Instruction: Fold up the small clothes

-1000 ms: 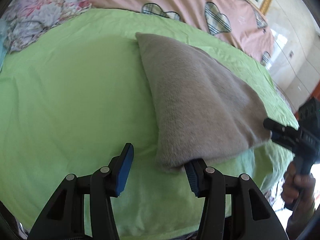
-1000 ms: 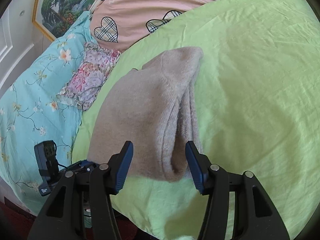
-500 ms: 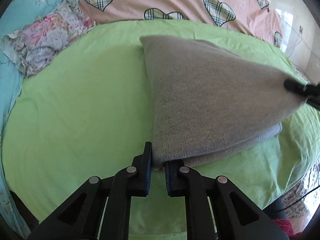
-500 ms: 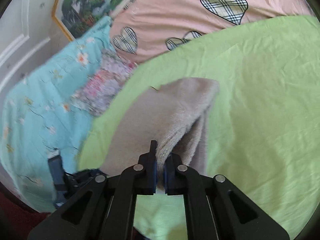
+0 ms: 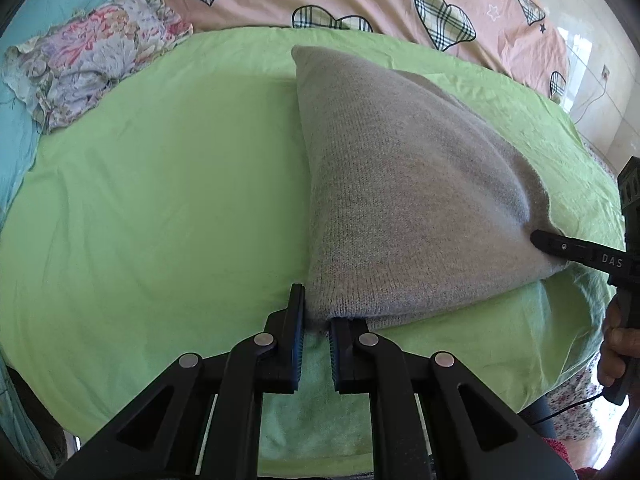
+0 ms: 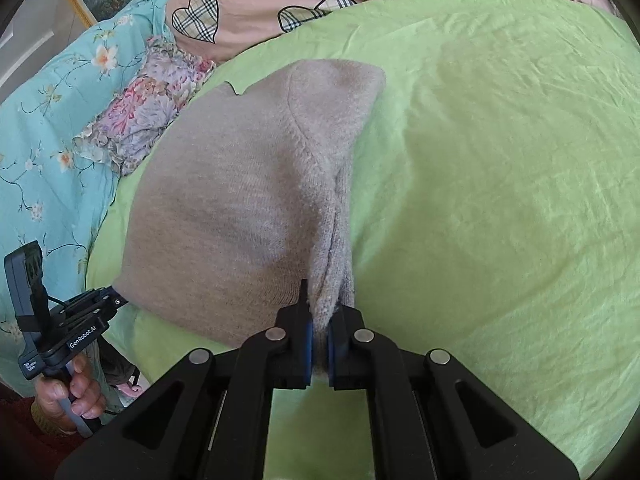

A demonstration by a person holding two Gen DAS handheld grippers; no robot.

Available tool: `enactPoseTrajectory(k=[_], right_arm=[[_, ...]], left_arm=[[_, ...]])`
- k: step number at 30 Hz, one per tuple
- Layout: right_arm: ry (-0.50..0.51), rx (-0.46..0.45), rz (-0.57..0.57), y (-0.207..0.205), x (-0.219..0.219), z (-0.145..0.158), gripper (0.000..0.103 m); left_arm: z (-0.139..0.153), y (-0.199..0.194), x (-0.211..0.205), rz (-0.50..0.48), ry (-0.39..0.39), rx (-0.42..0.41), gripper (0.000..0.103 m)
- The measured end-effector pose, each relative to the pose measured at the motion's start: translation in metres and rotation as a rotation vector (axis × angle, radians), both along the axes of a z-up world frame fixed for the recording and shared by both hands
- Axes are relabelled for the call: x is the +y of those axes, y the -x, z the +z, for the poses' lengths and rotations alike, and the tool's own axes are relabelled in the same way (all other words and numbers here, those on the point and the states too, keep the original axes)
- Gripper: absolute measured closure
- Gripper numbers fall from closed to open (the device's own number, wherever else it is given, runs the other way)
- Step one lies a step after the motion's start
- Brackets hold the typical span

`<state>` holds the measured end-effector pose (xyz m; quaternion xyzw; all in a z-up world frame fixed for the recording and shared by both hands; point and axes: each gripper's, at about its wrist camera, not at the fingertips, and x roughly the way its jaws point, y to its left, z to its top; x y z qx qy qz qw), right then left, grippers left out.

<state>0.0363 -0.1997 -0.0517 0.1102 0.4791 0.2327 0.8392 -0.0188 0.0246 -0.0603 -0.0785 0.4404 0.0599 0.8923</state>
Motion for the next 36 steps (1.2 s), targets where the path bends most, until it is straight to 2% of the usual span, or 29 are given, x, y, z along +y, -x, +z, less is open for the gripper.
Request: enactPoseTrajectory(k=[4, 6, 8, 10, 12, 15, 18, 20, 24, 27, 32, 36], right_arm=[[-0.026, 0.021, -0.02, -0.001, -0.001, -0.001, 0.099], [-0.023, 0.034, -0.025, 0.001, 0.0, 0.001, 0.098], [-0.026, 0.043, -0.03, 0.004, -0.002, 0.008, 0.094], [-0.006, 0.044, -0.051, 0.007, -0.005, 0.014, 0.079], [0.004, 0.031, -0.07, 0.011, -0.013, 0.025, 0.072], [-0.022, 0.007, -0.097, 0.008, -0.021, 0.038, 0.072], [-0.026, -0.046, -0.108, -0.005, -0.018, 0.055, 0.072], [-0.049, -0.077, -0.119, -0.012, -0.015, 0.065, 0.072], [-0.077, -0.116, -0.089, -0.036, 0.001, 0.08, 0.072], [-0.08, -0.092, -0.06, -0.061, 0.019, 0.079, 0.071], [-0.092, -0.049, -0.012, -0.092, 0.045, 0.068, 0.07], [-0.058, -0.019, 0.004, -0.111, 0.057, 0.052, 0.07]], left_arm=[[0.002, 0.002, 0.001, -0.02, 0.002, 0.003, 0.094], [0.005, 0.006, 0.002, -0.049, 0.035, 0.004, 0.092], [0.01, 0.016, 0.007, -0.087, 0.057, 0.004, 0.091], [0.016, 0.026, 0.012, -0.116, 0.075, -0.004, 0.091], [0.026, 0.037, 0.02, -0.139, 0.095, -0.03, 0.091], [0.044, 0.035, 0.031, -0.154, 0.136, -0.076, 0.089], [0.06, 0.012, 0.037, -0.155, 0.191, -0.121, 0.082], [0.068, -0.01, 0.036, -0.17, 0.236, -0.144, 0.082], [0.076, -0.058, 0.028, -0.201, 0.21, -0.162, 0.077], [0.081, -0.091, 0.023, -0.224, 0.228, -0.159, 0.077], [0.079, -0.14, 0.022, -0.259, 0.287, -0.133, 0.077], [0.058, -0.164, 0.02, -0.258, 0.278, -0.042, 0.084]])
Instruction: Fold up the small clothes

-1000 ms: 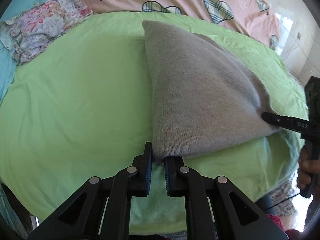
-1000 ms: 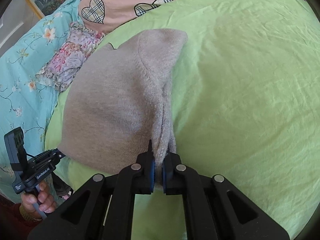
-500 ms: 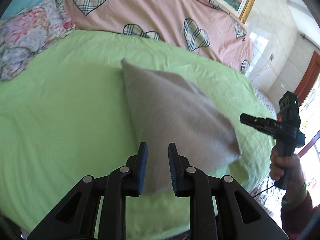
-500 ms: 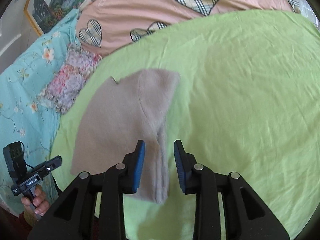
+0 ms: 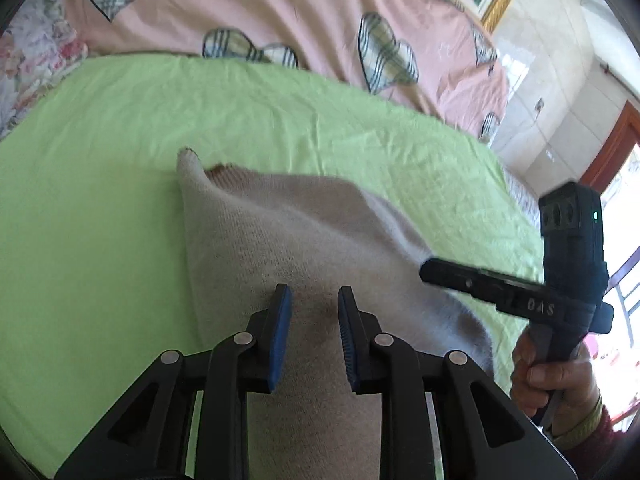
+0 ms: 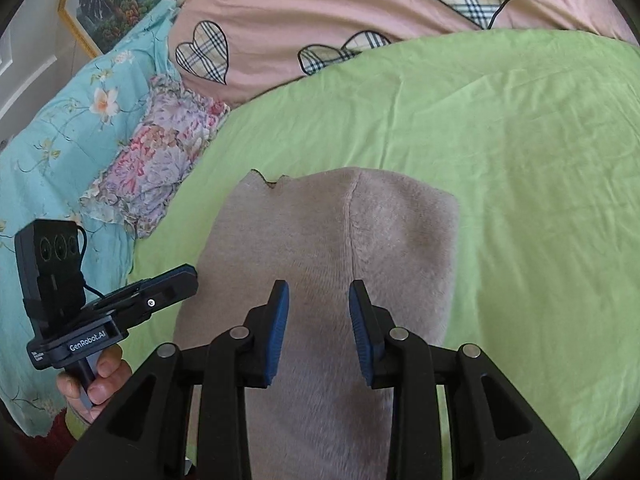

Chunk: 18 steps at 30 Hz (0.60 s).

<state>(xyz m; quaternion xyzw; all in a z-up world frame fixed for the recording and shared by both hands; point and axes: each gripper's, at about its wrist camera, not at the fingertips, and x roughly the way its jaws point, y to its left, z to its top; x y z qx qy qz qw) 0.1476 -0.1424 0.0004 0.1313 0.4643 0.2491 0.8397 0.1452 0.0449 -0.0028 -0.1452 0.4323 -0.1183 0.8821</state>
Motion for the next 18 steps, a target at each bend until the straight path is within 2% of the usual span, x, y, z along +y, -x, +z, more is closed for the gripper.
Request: enactPoseTrajectory(k=[2, 5, 7, 10, 13, 18], right_arm=[[0.069, 0.027, -0.001, -0.011, 0.003, -0.015, 0.07], [0.089, 0.057, 0.019, -0.024, 0.003, -0.037, 0.071], [0.1, 0.031, 0.03, -0.027, 0.004, -0.041, 0.073], [0.125, 0.004, 0.041, -0.028, 0.008, -0.041, 0.073], [0.125, 0.001, 0.04, -0.028, 0.007, -0.038, 0.073], [0.112, -0.008, -0.01, -0.012, -0.007, -0.025, 0.071]], left_arm=[[-0.017, -0.007, -0.001, 0.002, -0.037, 0.045, 0.09], [-0.033, -0.009, 0.004, 0.012, 0.013, 0.044, 0.091], [-0.034, -0.008, -0.001, 0.016, -0.007, 0.033, 0.091], [-0.032, -0.006, -0.006, 0.022, -0.044, 0.024, 0.091], [-0.026, 0.003, -0.005, 0.034, -0.008, 0.014, 0.091], [-0.005, 0.044, -0.007, 0.036, -0.019, -0.037, 0.092]])
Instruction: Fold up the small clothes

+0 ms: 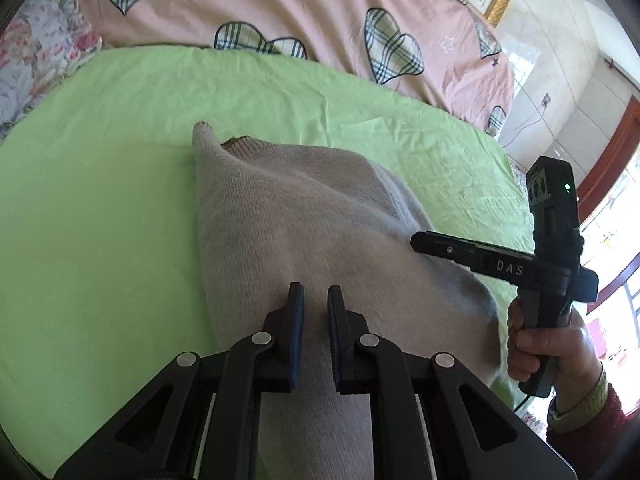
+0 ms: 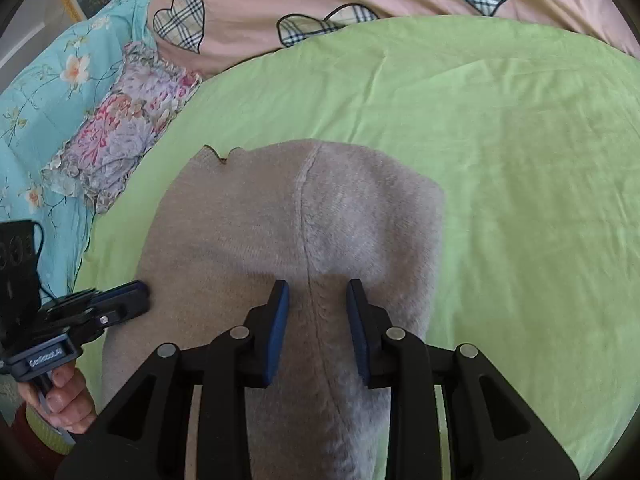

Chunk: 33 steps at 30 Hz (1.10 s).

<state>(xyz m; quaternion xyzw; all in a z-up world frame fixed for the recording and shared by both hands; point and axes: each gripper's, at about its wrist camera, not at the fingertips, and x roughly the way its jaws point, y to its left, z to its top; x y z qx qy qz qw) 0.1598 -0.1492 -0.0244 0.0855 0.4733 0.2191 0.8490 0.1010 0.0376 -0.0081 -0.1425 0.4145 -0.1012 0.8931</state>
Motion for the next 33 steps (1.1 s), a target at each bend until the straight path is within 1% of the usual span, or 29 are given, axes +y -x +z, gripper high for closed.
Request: enactPoseTrajectory(k=[3, 5, 8, 11, 14, 19, 21, 24, 26, 28, 33], right_arm=[[-0.032, -0.012, -0.01, 0.02, -0.009, 0.009, 0.07], [-0.051, -0.02, -0.015, 0.032, -0.012, 0.014, 0.07], [-0.087, -0.032, -0.016, 0.054, -0.015, 0.021, 0.07], [-0.129, -0.016, 0.017, 0.072, -0.013, 0.022, 0.07], [-0.116, -0.003, 0.051, 0.093, -0.007, 0.021, 0.07], [-0.105, 0.031, 0.072, 0.117, -0.007, 0.01, 0.07], [-0.082, 0.047, 0.064, 0.121, -0.008, 0.002, 0.07], [0.036, 0.031, 0.048, 0.126, -0.013, -0.01, 0.071], [0.032, 0.03, 0.043, 0.126, -0.019, -0.013, 0.072], [0.017, 0.042, 0.036, 0.123, -0.023, -0.014, 0.073], [0.06, 0.023, 0.048, 0.124, -0.018, -0.013, 0.073]], left_arm=[[0.007, 0.028, -0.005, -0.03, 0.022, -0.019, 0.092], [0.005, 0.045, -0.012, -0.058, 0.028, -0.016, 0.092], [-0.008, 0.061, -0.02, -0.07, 0.015, 0.018, 0.092], [-0.028, 0.071, -0.017, -0.056, 0.043, 0.07, 0.092], [-0.029, 0.08, -0.013, -0.048, 0.072, 0.066, 0.09], [-0.029, 0.091, -0.012, -0.055, 0.078, 0.062, 0.088], [-0.035, 0.092, -0.011, -0.052, 0.089, 0.084, 0.088], [-0.04, 0.095, -0.016, -0.056, 0.11, 0.089, 0.088], [-0.046, 0.098, -0.022, -0.061, 0.124, 0.09, 0.087], [-0.049, 0.099, -0.026, -0.055, 0.112, 0.077, 0.087], [-0.051, 0.097, -0.024, -0.048, 0.141, 0.086, 0.087]])
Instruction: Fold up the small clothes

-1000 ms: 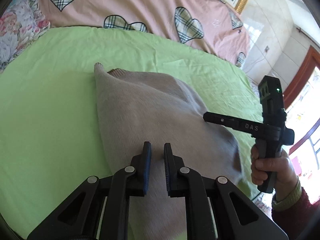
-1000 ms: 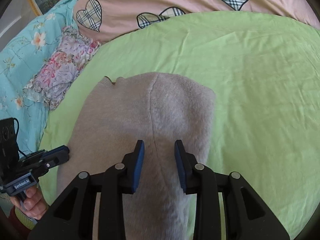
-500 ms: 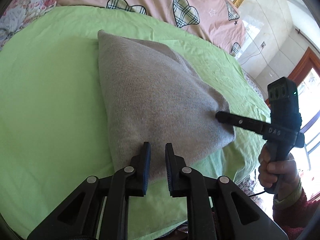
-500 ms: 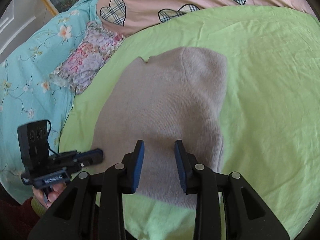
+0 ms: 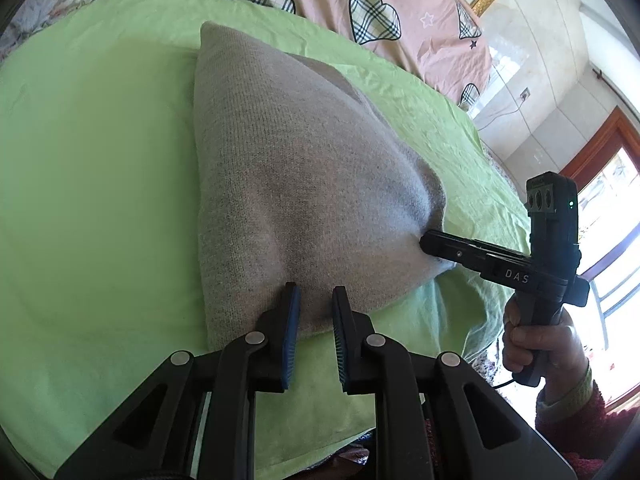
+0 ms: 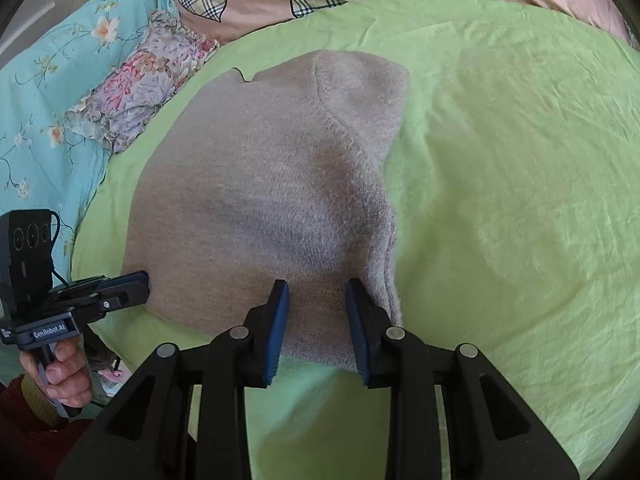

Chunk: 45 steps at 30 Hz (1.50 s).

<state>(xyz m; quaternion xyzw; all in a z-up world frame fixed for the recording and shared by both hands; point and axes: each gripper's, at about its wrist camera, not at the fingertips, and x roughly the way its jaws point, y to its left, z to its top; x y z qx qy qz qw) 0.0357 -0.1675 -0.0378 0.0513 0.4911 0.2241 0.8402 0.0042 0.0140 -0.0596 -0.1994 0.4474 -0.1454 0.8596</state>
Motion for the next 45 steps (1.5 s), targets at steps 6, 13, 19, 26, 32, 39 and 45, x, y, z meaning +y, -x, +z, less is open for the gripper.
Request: enactPoseTrajectory(k=[6, 13, 19, 26, 32, 39, 45], right_arm=[[0.013, -0.01, -0.025, 0.008, -0.008, -0.001, 0.073], [0.045, -0.002, -0.065, 0.026, -0.012, 0.004, 0.071], [-0.006, -0.022, -0.11, 0.054, -0.02, 0.021, 0.061], [-0.041, -0.053, -0.091, 0.072, -0.007, 0.034, 0.049], [-0.021, -0.049, -0.045, 0.085, 0.012, 0.034, 0.033], [0.018, -0.042, -0.051, 0.099, 0.01, 0.029, 0.02], [0.018, -0.059, -0.075, 0.09, 0.005, 0.03, 0.016]], left_arm=[[0.002, 0.003, -0.005, 0.007, -0.044, -0.012, 0.087], [0.014, 0.014, -0.003, 0.045, -0.12, 0.012, 0.086], [0.021, 0.038, 0.002, 0.084, -0.194, 0.031, 0.074], [0.037, 0.051, 0.009, 0.12, -0.22, 0.007, 0.047], [0.045, 0.064, 0.002, 0.184, -0.312, 0.002, 0.029], [0.039, 0.071, -0.018, 0.173, -0.437, 0.018, 0.022], [0.044, 0.056, -0.02, 0.192, -0.497, -0.01, 0.018]])
